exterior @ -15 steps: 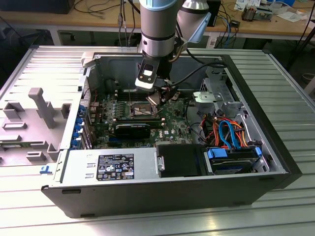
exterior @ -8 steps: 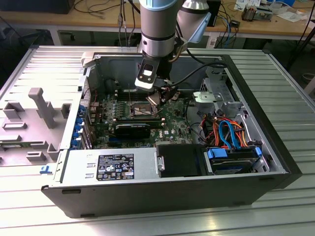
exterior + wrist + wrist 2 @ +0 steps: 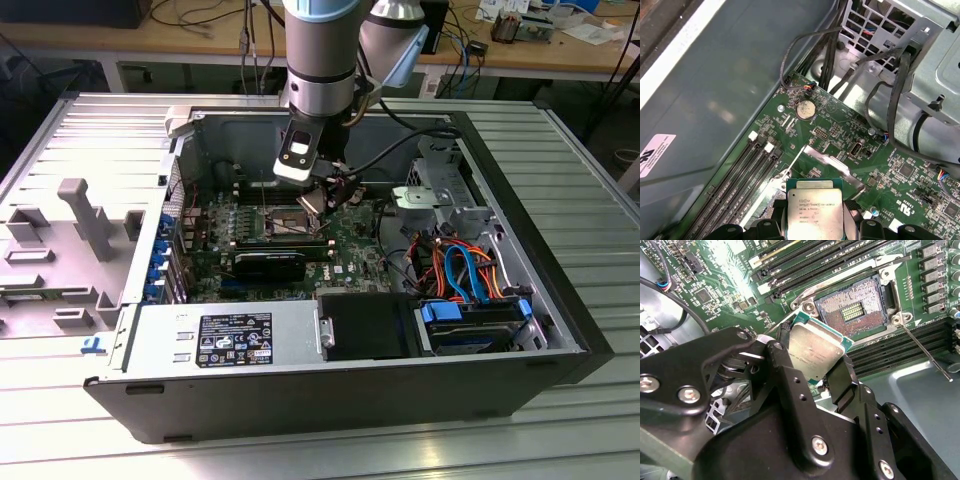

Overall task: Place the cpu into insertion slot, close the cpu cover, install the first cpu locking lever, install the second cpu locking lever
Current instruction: 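Place the cpu into insertion slot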

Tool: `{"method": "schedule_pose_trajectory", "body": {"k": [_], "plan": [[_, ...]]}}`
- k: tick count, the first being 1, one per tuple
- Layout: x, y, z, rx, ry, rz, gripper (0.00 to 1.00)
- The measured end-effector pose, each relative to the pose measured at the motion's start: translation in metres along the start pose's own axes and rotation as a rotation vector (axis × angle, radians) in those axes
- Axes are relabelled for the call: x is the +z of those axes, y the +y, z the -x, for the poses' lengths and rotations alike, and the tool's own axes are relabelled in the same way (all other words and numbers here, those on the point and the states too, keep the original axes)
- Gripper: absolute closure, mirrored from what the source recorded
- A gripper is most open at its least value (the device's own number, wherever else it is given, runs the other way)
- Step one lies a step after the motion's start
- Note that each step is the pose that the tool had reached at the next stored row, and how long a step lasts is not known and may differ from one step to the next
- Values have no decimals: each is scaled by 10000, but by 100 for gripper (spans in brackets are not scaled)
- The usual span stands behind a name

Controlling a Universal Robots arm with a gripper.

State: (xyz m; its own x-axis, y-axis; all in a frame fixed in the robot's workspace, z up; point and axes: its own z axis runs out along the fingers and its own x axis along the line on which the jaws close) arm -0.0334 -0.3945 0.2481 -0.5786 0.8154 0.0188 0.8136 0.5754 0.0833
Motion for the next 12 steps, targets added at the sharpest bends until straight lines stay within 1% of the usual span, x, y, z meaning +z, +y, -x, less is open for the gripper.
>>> {"method": "schedule_pose_trajectory", "body": {"k": [12], "plan": [[3, 0, 0, 108, -9, 2, 46]]}}
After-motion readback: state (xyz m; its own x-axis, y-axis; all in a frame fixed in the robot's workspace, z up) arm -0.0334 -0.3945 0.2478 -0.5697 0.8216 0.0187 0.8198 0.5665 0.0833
